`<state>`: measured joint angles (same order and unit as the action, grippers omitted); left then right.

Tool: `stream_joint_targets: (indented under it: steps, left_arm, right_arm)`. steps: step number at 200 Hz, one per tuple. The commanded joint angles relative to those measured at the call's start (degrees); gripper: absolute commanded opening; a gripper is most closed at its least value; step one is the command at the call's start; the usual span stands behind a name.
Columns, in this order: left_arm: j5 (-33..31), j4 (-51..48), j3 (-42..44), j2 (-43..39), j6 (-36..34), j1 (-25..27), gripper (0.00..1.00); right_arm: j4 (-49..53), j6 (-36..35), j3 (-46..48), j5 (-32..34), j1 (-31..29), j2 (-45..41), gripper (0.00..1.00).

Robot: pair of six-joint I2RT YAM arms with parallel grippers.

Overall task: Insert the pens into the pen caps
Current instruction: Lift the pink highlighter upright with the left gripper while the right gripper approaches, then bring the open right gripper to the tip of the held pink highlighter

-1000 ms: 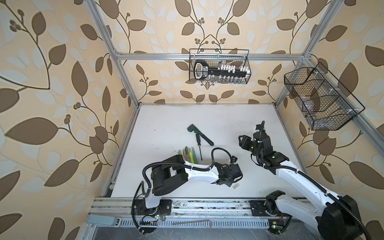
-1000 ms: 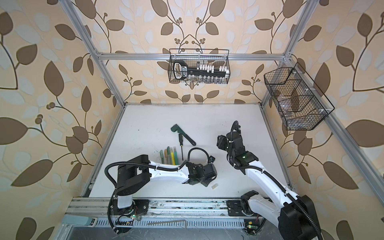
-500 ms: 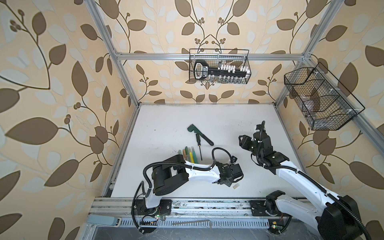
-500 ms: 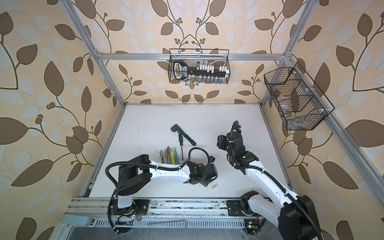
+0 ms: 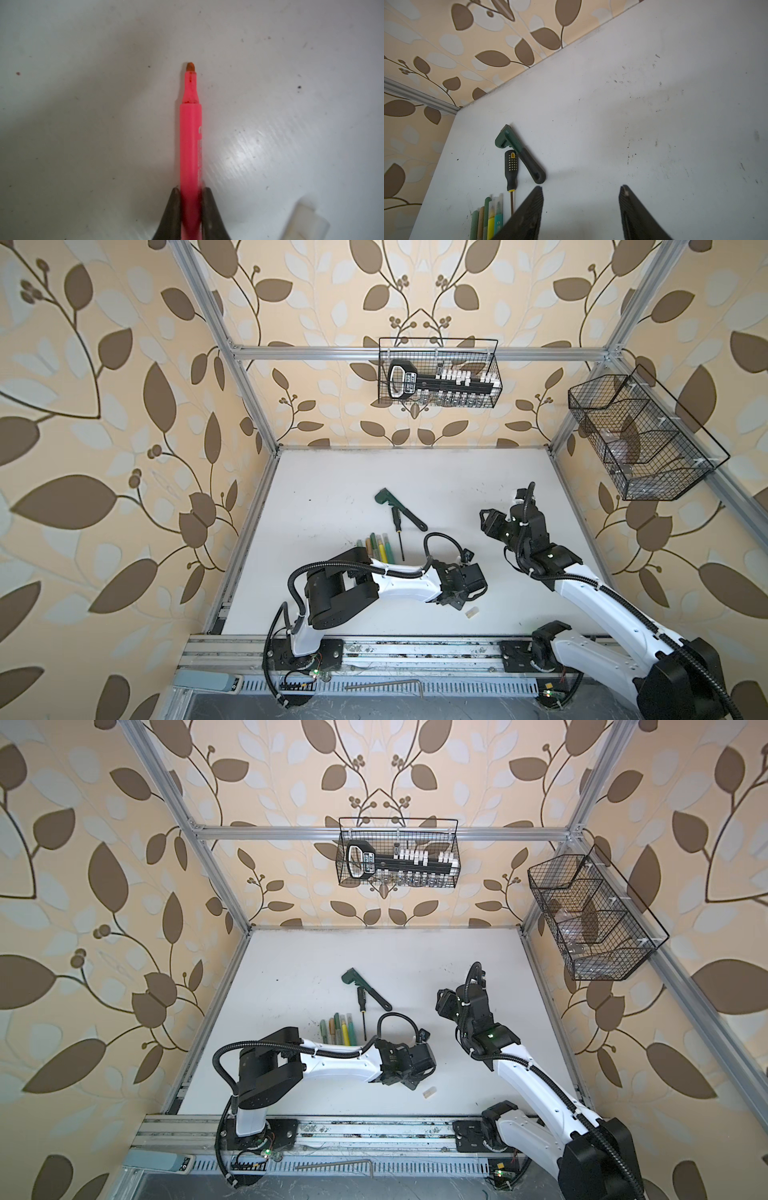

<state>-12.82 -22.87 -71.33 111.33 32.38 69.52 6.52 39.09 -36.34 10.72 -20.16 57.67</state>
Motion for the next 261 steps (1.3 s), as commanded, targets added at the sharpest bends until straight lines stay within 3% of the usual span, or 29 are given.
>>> stream_joint_targets:
  steps: [1, 19, 46, 69, 92, 116, 125, 150, 190, 211, 261]
  left_arm:
    - [1.52, -3.77, 2.27, -7.86, 2.07, -3.73, 0.0]
    - [1.11, -7.6, 1.97, -14.45, 1.84, -7.06, 0.0]
    - [-0.41, -8.16, 1.7, -23.88, 1.78, -12.97, 0.0]
    - [-2.39, 2.23, 6.95, -31.5, -0.48, -16.63, 0.0]
    - [-9.88, 13.97, 14.11, -35.24, -6.29, -16.69, 0.0]
    - [-15.21, 30.19, 26.25, -39.59, -16.86, -16.61, 0.0]
    - [-17.34, 31.05, 28.29, -41.57, -16.16, -16.26, 0.0]
    - [-8.89, 37.87, 33.07, -45.64, -18.4, -16.17, 0.0]
    - [-4.57, 40.48, 34.43, -45.36, -18.55, -16.11, 0.0]
    - [1.23, 41.05, 33.59, -43.67, -19.83, -15.9, 0.0]
    - [6.01, 41.24, 32.23, -40.56, -19.92, -15.56, 0.0]
  right_arm:
    - [-0.99, 0.89, 1.3, 1.32, 0.55, -1.68, 0.57]
    - [-0.87, 0.61, 1.54, 2.84, 0.74, -1.84, 0.52]
    - [-0.42, 0.72, 1.09, 1.06, 0.86, -1.93, 0.53]
    - [-2.27, 0.9, 1.51, -2.85, 0.71, -2.62, 0.57]
    - [-4.46, -0.71, 1.72, -3.07, -1.74, -3.31, 0.61]
    - [-6.12, -2.36, 1.25, -2.38, -5.64, -3.02, 0.64]
    - [-7.03, -2.4, 1.06, -3.52, -6.85, -2.84, 0.64]
    - [-11.16, -2.79, 1.84, -5.52, -11.2, -3.01, 0.65]
    - [-18.16, -5.16, 3.21, -5.1, -19.92, -2.13, 0.68]
    - [-20.68, -5.12, 3.5, -7.25, -21.25, -0.72, 0.68]
    - [-21.9, -4.53, 2.95, -8.64, -22.03, 2.58, 0.69]
